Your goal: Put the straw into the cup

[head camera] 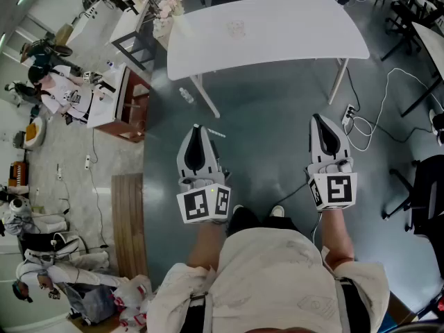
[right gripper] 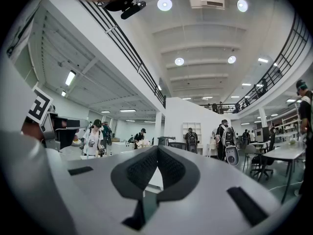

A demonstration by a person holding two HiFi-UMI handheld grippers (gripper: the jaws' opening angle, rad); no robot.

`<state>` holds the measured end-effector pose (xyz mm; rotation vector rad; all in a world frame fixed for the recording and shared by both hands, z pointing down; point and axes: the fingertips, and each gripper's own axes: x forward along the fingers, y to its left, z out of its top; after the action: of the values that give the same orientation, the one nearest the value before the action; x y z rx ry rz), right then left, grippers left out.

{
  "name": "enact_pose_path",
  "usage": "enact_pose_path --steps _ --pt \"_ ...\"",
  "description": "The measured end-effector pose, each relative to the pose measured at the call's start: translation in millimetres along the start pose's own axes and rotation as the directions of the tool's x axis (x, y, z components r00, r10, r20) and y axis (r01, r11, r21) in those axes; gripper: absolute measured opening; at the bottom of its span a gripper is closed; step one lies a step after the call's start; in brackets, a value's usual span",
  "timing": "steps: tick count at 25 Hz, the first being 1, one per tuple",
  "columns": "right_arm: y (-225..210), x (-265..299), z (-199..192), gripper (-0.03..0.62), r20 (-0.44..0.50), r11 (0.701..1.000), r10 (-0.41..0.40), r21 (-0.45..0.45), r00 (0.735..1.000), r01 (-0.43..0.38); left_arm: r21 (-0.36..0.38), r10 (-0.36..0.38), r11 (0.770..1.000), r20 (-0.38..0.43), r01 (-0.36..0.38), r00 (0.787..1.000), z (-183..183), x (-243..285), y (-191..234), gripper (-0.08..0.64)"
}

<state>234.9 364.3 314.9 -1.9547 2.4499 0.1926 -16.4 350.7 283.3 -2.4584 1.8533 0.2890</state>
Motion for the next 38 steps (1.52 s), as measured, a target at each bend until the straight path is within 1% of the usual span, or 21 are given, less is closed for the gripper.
enact_pose_path --steps 5,10,15,20,25,29,35,38 --pt "28 6 -4 0.002 -0.019 1.0 0.004 0.002 1.0 -0.004 -0.004 -0.014 1.0 -0.005 0.014 1.0 0 -11 18 0.025" --pt "67 26 -4 0.002 -0.022 1.0 0.004 0.005 1.0 -0.004 0.005 -0.021 1.0 -0.002 0.021 1.0 -2 -16 54 0.025" --pt "111 54 8 0.002 0.003 1.0 -0.009 0.02 1.0 0.008 -0.017 -0.027 0.999 0.016 0.028 0.999 3 -15 106 0.025" --pt "155 88 14 0.002 0.011 1.0 -0.02 -0.012 1.0 0.02 -0.052 -0.028 0.998 0.033 0.03 0.999 3 -6 164 0.025" --pt "193 109 22 0.002 0.005 0.999 -0.04 -0.027 0.999 0.04 -0.065 -0.033 0.997 0.031 0.035 0.999 5 0 212 0.025" --pt "203 119 28 0.002 0.001 0.997 -0.066 -0.038 0.998 0.066 -0.076 -0.039 0.996 0.031 0.042 0.999 6 7 232 0.025" --pt "195 136 21 0.002 -0.01 0.997 -0.07 -0.034 0.998 0.069 -0.085 -0.059 0.994 0.033 0.061 0.998 0 30 232 0.025" --pt "192 152 10 0.002 -0.018 0.997 -0.071 -0.029 0.997 0.07 -0.085 -0.069 0.994 0.034 0.071 0.997 -6 48 234 0.025"
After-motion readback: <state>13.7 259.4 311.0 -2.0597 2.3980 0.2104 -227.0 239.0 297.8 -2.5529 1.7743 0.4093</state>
